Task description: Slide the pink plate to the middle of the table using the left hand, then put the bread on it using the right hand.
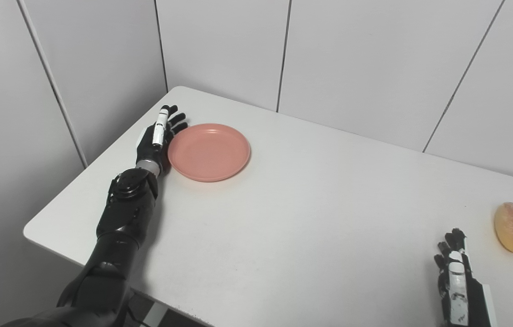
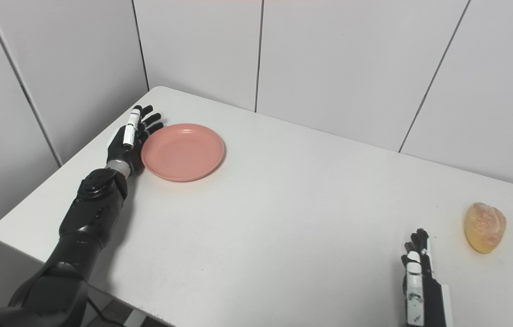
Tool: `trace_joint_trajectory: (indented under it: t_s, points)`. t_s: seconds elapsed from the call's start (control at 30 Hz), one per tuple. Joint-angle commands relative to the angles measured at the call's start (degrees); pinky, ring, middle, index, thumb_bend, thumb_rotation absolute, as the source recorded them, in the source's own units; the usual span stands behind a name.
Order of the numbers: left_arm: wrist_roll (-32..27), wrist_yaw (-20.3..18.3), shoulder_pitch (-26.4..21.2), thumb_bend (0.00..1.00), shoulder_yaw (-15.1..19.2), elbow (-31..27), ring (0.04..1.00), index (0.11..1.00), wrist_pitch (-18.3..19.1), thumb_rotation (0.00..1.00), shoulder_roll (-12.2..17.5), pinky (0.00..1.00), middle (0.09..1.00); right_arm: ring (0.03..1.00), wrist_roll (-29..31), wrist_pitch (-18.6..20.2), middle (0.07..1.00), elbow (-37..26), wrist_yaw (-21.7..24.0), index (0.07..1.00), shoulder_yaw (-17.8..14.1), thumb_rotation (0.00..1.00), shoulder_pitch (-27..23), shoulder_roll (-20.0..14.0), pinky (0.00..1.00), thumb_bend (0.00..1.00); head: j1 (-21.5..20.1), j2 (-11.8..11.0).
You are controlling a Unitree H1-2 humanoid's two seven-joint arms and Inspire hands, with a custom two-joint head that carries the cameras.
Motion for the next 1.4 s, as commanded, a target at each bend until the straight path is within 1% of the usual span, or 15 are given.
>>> trace_joint_trajectory:
  t_s: [0.0, 0.1, 0.17, 0.27, 0.43, 0.63, 0.7, 0.77, 0.87, 0.93, 1.0, 1.1, 1.23, 1.3, 1.37]
  points:
    - [0.1, -1.7, -0.6, 0.35, -1.6, -0.4, 0.853, 0.853, 3.5, 0.99, -1.5, 0.85, 0.858, 1.000, 0.3, 0.8, 1.000, -2.7, -0.2, 1.000, 0.1, 1.00, -0.6, 0.6, 1.00, 0.16, -0.1, 0.1]
    - [0.8, -2.9, -0.5, 0.35, -3.2, -0.7, 0.874, 0.871, 2.8, 1.00, -1.6, 0.87, 0.878, 1.000, -1.2, 0.3, 1.000, -2.8, -0.4, 1.000, 0.5, 1.00, -0.5, 0.6, 1.00, 0.16, -0.7, 0.3]
    - [1.2, -2.9, -0.5, 0.36, -4.0, -1.3, 0.875, 0.873, 3.0, 1.00, -1.9, 0.87, 0.879, 1.000, -1.8, -0.7, 1.000, -2.5, -0.5, 1.000, 0.8, 1.00, -0.5, 0.6, 1.00, 0.17, -0.9, 0.5]
    - [2.0, -3.3, -0.5, 0.36, -5.7, -2.2, 0.880, 0.874, 3.3, 1.00, -2.1, 0.89, 0.882, 1.000, -2.9, -0.6, 0.999, -2.9, -1.0, 1.000, 1.1, 1.00, -0.4, 0.8, 1.00, 0.18, -1.4, 0.7]
    - [3.4, -4.0, -0.5, 0.37, -8.6, -3.6, 0.882, 0.884, 4.1, 1.00, -2.6, 0.89, 0.889, 1.000, -3.9, 1.5, 0.998, -4.7, -1.4, 1.000, 1.6, 1.00, 0.1, 1.4, 1.00, 0.18, -2.4, 1.1]
    - [3.7, -5.5, -0.5, 0.36, -10.9, -5.9, 0.880, 0.891, 5.7, 1.00, -3.7, 0.90, 0.891, 0.980, -6.1, 5.6, 0.983, -6.5, -2.6, 0.987, 2.1, 1.00, 0.0, 2.3, 1.00, 0.16, -4.5, 1.5]
    - [4.2, -5.8, -0.4, 0.36, -12.1, -6.8, 0.880, 0.889, 6.1, 1.00, -3.9, 0.90, 0.891, 0.983, -6.1, 5.4, 0.985, -6.3, -2.6, 0.987, 2.4, 1.00, 0.1, 2.6, 1.00, 0.15, -5.5, 1.9]
    - [4.5, -6.1, -0.2, 0.36, -12.9, -7.8, 0.877, 0.881, 6.9, 1.00, -4.1, 0.89, 0.887, 0.984, -6.1, 5.5, 0.984, -6.4, -2.7, 0.985, 2.6, 1.00, 0.2, 3.0, 1.00, 0.17, -6.4, 2.2]
    - [4.5, -6.7, -0.1, 0.36, -13.5, -8.8, 0.873, 0.871, 7.2, 0.99, -4.6, 0.89, 0.882, 0.965, -7.8, 4.8, 0.970, -6.1, -3.5, 0.972, 3.0, 1.00, 0.1, 3.3, 0.97, 0.16, -6.8, 2.4]
    - [4.5, -6.8, -0.2, 0.37, -14.0, -9.9, 0.870, 0.867, 7.9, 0.99, -5.3, 0.89, 0.880, 0.965, -8.1, 4.8, 0.971, -6.1, -3.5, 0.971, 3.2, 1.00, 0.0, 3.4, 0.97, 0.16, -7.2, 2.7]
    - [4.5, -6.8, -0.3, 0.37, -14.7, -11.5, 0.865, 0.865, 9.4, 1.00, -6.1, 0.88, 0.876, 0.970, -7.8, 4.3, 0.974, -5.9, -3.5, 0.969, 3.3, 1.00, 0.0, 3.7, 0.98, 0.18, -7.7, 3.1]
    - [5.2, -7.5, 0.3, 0.36, -16.4, -14.3, 0.866, 0.867, 10.8, 1.00, -6.7, 0.88, 0.875, 0.959, -9.1, 4.7, 0.965, -6.2, -4.0, 0.960, 3.6, 1.00, 0.0, 3.9, 0.96, 0.20, -8.7, 4.3]
    - [7.0, -8.7, 1.5, 0.37, -19.2, -18.0, 0.873, 0.871, 12.8, 1.00, -6.9, 0.87, 0.881, 0.949, -10.3, 4.9, 0.955, -6.3, -4.6, 0.949, 3.9, 1.00, 0.0, 4.4, 0.95, 0.21, -9.5, 5.1]
    - [7.5, -9.1, 2.2, 0.36, -20.3, -19.8, 0.880, 0.875, 14.1, 1.00, -7.5, 0.87, 0.886, 0.944, -10.6, 4.6, 0.950, -6.0, -5.0, 0.944, 4.0, 1.00, -0.1, 4.7, 0.95, 0.21, -9.6, 5.5]
    - [7.8, -9.3, 2.8, 0.34, -21.2, -21.3, 0.885, 0.880, 14.9, 1.00, -7.8, 0.87, 0.890, 0.932, -11.2, 3.5, 0.941, -5.6, -5.5, 0.936, 4.2, 1.00, -0.1, 4.8, 0.92, 0.20, -9.8, 5.9]
